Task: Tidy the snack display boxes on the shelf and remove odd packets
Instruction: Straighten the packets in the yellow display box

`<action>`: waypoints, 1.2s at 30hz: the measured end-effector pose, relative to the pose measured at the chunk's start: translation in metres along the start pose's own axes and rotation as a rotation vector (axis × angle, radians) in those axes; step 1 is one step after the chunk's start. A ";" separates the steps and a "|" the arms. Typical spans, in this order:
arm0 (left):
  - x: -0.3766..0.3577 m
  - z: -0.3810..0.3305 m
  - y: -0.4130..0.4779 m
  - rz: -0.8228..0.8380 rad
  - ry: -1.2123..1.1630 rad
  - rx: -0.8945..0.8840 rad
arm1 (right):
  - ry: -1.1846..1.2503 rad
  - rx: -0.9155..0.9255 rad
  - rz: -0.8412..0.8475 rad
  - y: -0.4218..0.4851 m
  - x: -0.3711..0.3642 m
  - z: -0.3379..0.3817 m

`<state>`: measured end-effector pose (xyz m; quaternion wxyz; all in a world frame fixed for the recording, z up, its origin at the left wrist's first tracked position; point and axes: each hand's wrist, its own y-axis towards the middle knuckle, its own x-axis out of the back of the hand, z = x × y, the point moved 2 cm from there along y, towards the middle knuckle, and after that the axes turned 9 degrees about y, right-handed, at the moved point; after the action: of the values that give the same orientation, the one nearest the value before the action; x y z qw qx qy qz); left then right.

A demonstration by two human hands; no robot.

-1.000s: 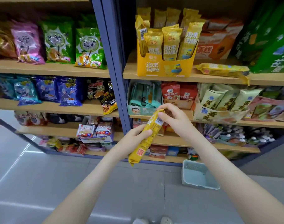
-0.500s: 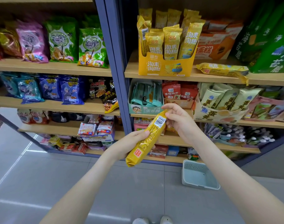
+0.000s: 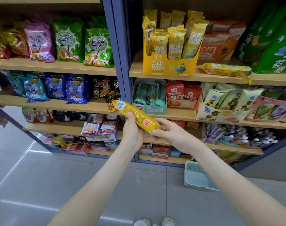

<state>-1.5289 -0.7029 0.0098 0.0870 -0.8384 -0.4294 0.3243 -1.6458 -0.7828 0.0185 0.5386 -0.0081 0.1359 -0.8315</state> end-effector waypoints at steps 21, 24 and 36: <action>-0.003 0.018 0.002 -0.043 -0.304 0.296 | -0.055 0.342 -0.322 0.008 0.021 0.000; -0.004 0.022 0.003 0.002 -0.365 0.302 | -0.092 0.350 -0.268 0.009 0.027 -0.002; -0.004 0.020 0.017 0.222 0.029 0.016 | 0.058 0.105 0.060 0.006 0.055 0.002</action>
<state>-1.5313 -0.7192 -0.0112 0.0635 -0.8846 -0.3298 0.3234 -1.6633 -0.8352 0.0115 0.5589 0.0484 0.1077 -0.8208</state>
